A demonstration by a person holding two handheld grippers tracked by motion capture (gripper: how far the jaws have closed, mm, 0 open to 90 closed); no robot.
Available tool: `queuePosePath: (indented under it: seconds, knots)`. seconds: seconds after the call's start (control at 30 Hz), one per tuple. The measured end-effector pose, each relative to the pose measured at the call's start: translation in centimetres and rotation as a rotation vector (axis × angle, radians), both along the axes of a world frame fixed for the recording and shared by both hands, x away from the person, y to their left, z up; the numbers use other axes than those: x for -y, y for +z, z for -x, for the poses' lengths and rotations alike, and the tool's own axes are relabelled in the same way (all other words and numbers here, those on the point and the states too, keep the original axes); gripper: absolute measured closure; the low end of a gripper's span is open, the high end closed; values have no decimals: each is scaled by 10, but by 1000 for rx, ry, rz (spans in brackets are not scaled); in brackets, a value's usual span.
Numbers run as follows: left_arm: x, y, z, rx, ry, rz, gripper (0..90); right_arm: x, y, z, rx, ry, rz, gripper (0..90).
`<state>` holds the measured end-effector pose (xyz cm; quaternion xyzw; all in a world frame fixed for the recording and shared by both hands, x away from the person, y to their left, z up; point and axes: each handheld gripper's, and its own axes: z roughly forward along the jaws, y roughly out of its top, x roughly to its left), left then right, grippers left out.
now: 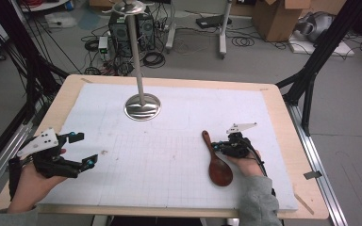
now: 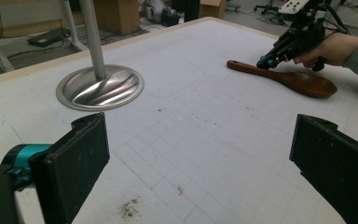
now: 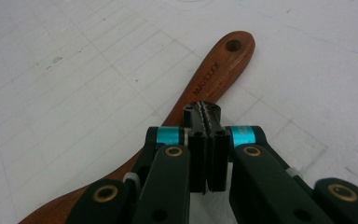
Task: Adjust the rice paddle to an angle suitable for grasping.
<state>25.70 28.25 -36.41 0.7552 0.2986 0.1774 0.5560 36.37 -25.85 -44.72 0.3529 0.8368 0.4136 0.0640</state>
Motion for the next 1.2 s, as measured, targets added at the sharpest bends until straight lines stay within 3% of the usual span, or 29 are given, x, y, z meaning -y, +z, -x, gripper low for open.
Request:
queuePosePath:
  seconds: [0.23,0.73,1.03,1.2]
  knots:
    - [-3,1,1,4,3,2,51,-14,2,0,2,34,30,895]
    - [1,-2,0,-1,-2,-7,51,-20,3,-1,4,51,39,895]
    - [0,-2,0,-2,3,-2,51,-31,7,0,4,73,80,895]
    - [0,-2,0,-2,2,-4,51,-33,6,0,0,83,79,895]
